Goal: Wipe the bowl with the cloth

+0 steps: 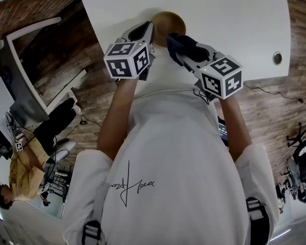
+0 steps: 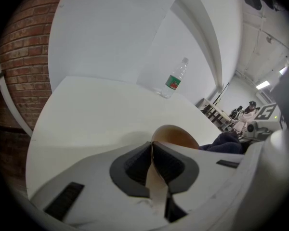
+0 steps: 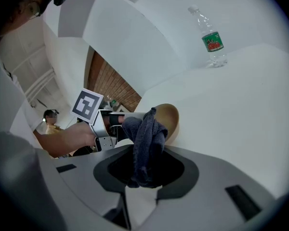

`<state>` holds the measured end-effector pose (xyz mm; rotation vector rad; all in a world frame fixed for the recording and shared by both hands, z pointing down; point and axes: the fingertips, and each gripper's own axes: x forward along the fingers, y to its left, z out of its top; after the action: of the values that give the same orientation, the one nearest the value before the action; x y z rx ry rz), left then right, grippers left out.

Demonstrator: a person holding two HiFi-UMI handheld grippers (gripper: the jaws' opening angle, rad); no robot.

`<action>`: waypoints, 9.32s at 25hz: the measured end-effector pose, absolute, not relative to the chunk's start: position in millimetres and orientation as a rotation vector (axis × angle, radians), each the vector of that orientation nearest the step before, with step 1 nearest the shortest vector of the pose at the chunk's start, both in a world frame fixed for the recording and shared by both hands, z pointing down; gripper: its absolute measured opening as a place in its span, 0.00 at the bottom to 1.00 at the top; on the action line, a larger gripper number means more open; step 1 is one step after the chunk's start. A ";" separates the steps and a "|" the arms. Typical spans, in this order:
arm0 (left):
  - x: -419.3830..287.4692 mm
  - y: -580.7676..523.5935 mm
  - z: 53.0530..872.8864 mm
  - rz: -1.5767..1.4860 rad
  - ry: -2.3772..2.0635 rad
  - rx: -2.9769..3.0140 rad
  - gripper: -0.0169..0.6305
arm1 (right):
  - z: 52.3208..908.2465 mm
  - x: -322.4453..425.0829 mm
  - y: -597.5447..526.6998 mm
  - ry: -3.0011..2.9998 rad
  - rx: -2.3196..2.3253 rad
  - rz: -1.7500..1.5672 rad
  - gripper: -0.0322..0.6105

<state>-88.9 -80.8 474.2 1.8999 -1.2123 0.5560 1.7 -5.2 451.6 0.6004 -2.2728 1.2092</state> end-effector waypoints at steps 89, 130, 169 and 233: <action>-80.1 -72.2 473.5 0.596 -1.169 1.921 0.04 | 448.7 44.4 -60.6 -2.256 0.661 0.782 0.21; -88.8 -77.4 474.5 0.592 -1.187 1.897 0.04 | 440.2 3.8 -107.7 -2.267 0.689 0.515 0.21; -83.1 -81.0 473.4 0.597 -1.178 1.913 0.04 | 437.9 -35.7 -116.8 -2.265 0.607 0.191 0.21; -77.9 -81.8 477.0 0.569 -1.220 1.877 0.04 | 441.1 5.6 -108.0 -2.246 0.691 0.348 0.21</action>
<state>-77.9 -81.8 477.0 1.8774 -1.2199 0.5688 5.6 -108.0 441.1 0.6912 -2.2462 0.3477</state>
